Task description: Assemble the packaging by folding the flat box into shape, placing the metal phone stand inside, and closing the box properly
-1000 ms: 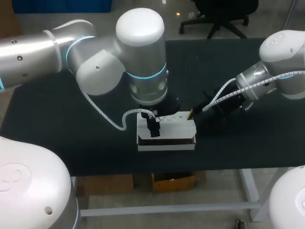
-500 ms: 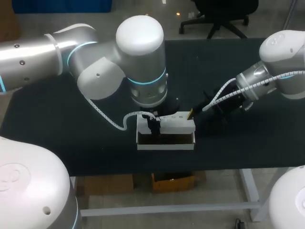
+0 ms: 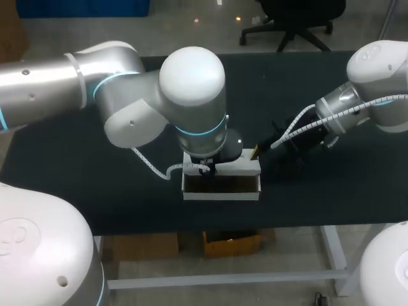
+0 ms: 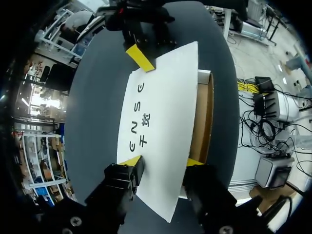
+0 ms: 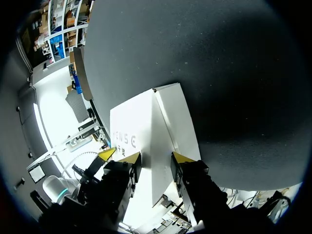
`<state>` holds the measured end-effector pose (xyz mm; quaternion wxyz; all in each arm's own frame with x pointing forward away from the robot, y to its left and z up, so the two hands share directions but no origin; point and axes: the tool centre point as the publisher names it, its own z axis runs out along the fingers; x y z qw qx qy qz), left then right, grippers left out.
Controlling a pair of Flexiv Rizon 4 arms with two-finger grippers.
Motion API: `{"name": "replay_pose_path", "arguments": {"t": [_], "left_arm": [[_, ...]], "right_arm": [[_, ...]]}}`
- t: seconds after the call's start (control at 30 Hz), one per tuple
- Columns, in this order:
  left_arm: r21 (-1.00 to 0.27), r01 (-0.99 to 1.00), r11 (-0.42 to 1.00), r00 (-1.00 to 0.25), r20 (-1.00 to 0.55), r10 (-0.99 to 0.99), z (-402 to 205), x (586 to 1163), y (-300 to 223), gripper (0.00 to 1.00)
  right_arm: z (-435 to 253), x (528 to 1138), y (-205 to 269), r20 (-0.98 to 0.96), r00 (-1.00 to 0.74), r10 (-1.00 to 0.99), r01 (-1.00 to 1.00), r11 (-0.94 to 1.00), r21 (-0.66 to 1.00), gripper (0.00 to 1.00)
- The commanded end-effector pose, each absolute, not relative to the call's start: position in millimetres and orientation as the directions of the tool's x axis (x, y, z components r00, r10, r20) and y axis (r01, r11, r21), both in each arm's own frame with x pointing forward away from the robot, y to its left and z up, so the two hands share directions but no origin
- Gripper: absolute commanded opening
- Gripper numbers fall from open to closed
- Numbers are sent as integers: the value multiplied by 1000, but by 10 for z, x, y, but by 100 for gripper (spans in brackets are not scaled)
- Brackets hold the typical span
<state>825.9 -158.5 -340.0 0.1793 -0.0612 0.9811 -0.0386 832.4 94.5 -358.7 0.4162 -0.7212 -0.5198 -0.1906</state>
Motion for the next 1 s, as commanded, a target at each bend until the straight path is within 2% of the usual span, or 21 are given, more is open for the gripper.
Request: {"name": "replay_pose_path", "arguments": {"t": [0.03, 0.27, 0.57, 1.0], "left_arm": [[-92, -107, 990, -920, -369, -133, -3408, 8222, -1591, 44], [-83, -92, 992, -902, -416, -119, -3405, 8202, -1604, 44], [-69, -80, 994, -877, -469, -103, -3414, 8182, -1632, 37], [-70, -62, 996, -859, -505, -89, -3414, 8133, -1635, 35]], "right_arm": [[-3594, 8331, 938, 710, 387, 588, 908, -109, -404, 37], [-3594, 8331, 938, 710, 387, 588, 908, -109, -404, 37], [-3594, 8331, 938, 710, 387, 588, 908, -109, -404, 36], [-3594, 8331, 938, 710, 387, 588, 908, -109, -404, 36]]}}
